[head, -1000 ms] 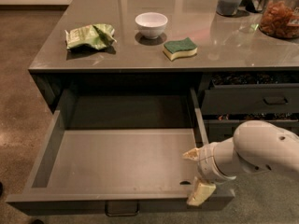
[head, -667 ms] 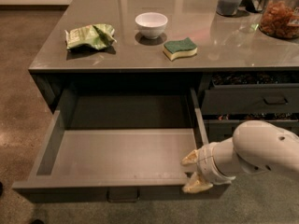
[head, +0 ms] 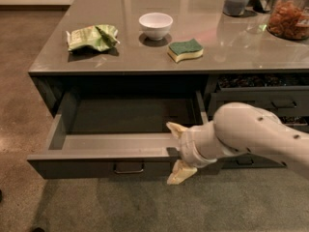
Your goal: Close top drawer
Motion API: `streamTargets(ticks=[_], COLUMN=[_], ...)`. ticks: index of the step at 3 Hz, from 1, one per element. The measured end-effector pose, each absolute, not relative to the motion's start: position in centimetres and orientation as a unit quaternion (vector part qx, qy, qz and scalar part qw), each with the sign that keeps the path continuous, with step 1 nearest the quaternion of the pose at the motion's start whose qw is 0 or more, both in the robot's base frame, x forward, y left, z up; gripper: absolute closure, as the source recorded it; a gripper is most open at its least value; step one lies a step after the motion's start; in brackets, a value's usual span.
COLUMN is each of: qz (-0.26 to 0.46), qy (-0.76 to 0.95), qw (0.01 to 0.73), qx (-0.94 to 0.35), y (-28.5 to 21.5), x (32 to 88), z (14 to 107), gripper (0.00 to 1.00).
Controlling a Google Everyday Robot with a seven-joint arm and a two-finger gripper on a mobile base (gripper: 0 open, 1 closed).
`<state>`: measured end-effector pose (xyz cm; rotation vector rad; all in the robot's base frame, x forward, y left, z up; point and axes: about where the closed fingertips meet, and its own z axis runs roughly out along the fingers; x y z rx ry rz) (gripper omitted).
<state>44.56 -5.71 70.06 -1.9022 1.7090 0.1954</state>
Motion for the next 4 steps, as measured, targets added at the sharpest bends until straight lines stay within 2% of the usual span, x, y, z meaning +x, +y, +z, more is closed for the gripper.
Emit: streamTargets(ticks=[1, 3, 4], qz=[0.074, 0.074, 0.070], qy=[0.629, 0.630, 0.640], qw=[0.293, 0.303, 0.300], qx=[-0.716, -0.712, -0.704], y=[-4.2, -6.8, -7.9], x=[46.0, 45.3, 47.5], z=[70.7, 72.4, 71.5], gripper=[0.00, 0.00, 0.00])
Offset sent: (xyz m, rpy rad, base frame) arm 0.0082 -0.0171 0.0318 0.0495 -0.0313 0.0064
